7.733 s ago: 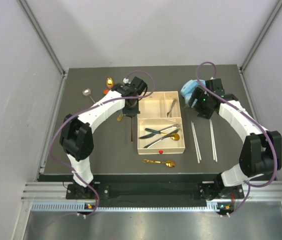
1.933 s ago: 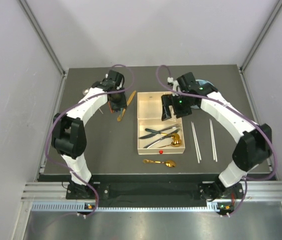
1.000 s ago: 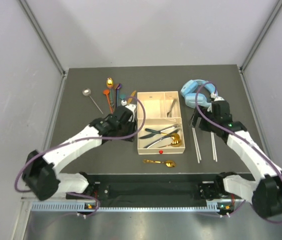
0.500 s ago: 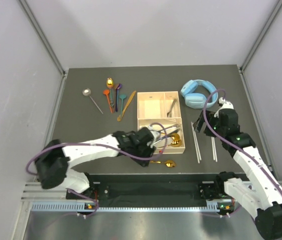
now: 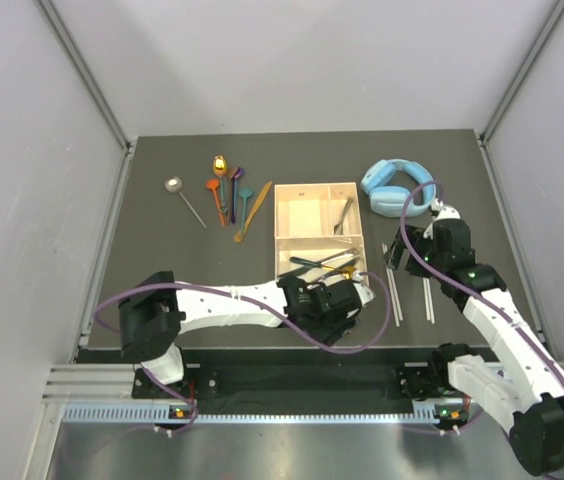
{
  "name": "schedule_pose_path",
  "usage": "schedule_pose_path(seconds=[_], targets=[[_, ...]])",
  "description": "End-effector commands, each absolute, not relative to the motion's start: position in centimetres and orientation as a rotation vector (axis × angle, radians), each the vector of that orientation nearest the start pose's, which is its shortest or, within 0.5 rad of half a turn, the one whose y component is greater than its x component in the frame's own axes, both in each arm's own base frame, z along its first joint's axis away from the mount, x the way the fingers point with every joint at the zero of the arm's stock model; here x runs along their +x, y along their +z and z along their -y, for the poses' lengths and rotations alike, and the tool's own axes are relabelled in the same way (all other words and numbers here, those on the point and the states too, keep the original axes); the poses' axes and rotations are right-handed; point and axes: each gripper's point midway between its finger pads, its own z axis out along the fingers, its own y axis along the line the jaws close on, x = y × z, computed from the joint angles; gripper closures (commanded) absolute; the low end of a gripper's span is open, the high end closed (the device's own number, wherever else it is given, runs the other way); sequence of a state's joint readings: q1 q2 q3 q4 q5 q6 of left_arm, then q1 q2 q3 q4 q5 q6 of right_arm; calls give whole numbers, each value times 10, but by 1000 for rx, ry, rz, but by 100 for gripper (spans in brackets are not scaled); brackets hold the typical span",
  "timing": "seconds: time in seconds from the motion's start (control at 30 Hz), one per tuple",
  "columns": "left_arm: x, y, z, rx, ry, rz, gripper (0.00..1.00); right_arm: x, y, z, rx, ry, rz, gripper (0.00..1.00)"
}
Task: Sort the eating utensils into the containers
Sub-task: Pick up the spoon from the center of the board.
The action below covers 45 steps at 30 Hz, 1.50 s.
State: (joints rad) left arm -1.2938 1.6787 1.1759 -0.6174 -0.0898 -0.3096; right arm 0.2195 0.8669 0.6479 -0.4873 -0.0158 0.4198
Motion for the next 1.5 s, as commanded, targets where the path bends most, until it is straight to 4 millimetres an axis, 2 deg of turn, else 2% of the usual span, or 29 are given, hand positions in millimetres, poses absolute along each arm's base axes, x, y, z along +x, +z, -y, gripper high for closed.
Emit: schedule_pose_path(seconds=[0.0, 0.17, 0.43, 0.77, 1.0, 1.27, 1.37, 1.4, 1.47], targets=[[120, 67, 351, 1356, -243, -2343, 40, 269, 141, -85, 186, 403, -2236, 7], [128, 53, 354, 1419, -180, -2305, 37, 271, 140, -83, 189, 396, -2240, 7], [135, 43, 364, 1467, -233, -2271, 37, 273, 144, -79, 196, 411, -2225, 7], [127, 25, 367, 1581, -273, -2285, 39, 273, 145, -76, 196, 420, -2226, 7], [122, 23, 371, 1607, -336, -2281, 42, 275, 149, -73, 204, 420, -2215, 7], [113, 12, 370, 1652, -373, -2300, 54, 275, 148, -73, 207, 428, -2212, 7], [113, 9, 370, 1651, -372, -2306, 65, 273, 145, -73, 213, 428, -2216, 7], [114, 10, 370, 1647, -367, -2303, 75, 272, 145, -73, 212, 428, -2218, 7], [116, 10, 369, 1638, -354, -2303, 84, 272, 144, -73, 215, 430, -2216, 7]])
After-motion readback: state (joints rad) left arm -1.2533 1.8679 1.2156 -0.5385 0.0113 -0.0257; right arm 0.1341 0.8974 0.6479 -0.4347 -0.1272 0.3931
